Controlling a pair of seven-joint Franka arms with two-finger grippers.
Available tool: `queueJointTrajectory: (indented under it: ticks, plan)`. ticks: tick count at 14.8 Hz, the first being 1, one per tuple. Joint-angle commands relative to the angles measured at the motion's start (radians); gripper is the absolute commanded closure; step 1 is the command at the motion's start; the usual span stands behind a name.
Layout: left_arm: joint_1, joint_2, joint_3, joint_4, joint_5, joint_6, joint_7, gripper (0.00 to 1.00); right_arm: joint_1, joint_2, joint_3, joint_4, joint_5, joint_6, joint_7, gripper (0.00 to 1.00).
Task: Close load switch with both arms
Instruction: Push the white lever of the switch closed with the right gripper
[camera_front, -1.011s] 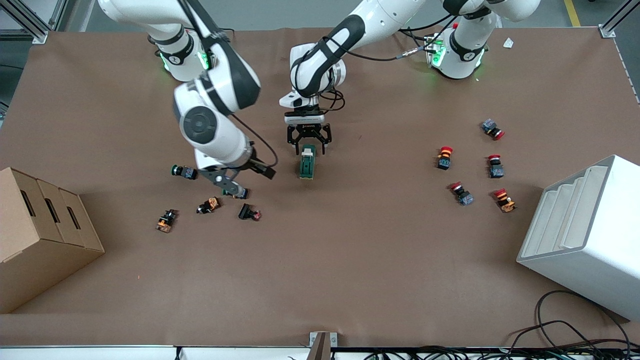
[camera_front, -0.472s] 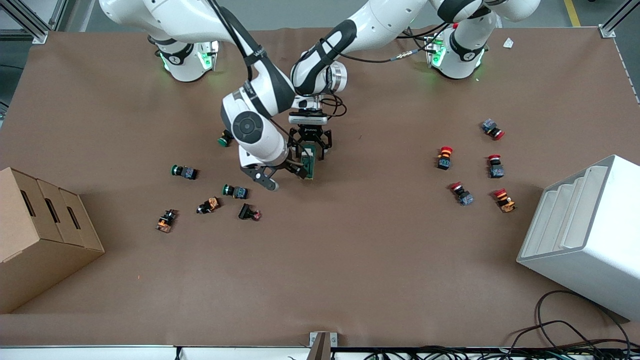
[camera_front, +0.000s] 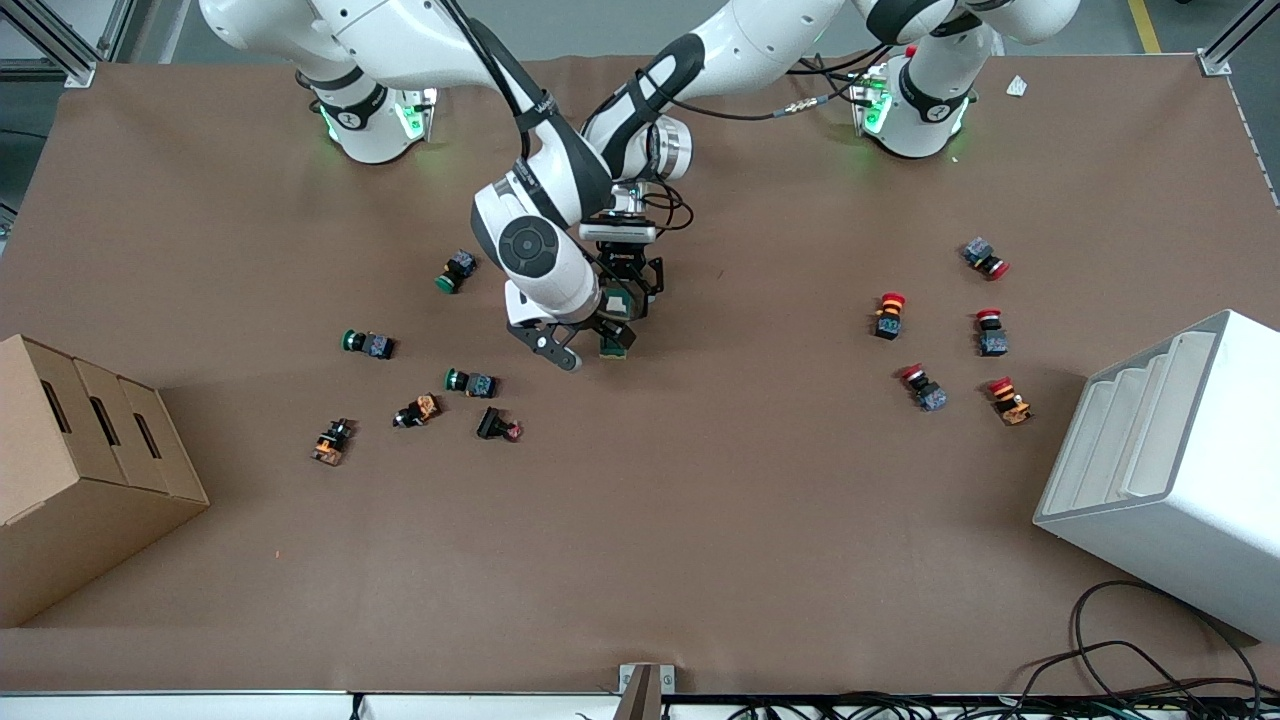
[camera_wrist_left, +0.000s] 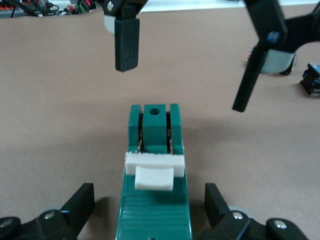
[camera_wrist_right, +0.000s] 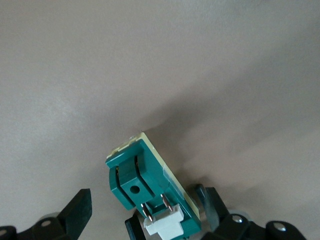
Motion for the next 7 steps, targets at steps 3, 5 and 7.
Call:
queueJointTrajectory:
  ticks: [3, 5, 7]
  plan:
    - [-0.021, 0.040, 0.005, -0.023, 0.070, -0.024, -0.069, 0.02, 0.067, 0.015, -0.012, -0.018, 0.066, 0.041, 0.040, 0.00]
    - [-0.023, 0.060, 0.006, -0.020, 0.112, -0.048, -0.072, 0.02, 0.079, 0.026, -0.012, -0.020, 0.066, 0.055, 0.054, 0.00]
    - [-0.023, 0.074, 0.006, -0.017, 0.128, -0.068, -0.072, 0.02, 0.097, 0.041, -0.012, -0.020, 0.066, 0.072, 0.072, 0.00]
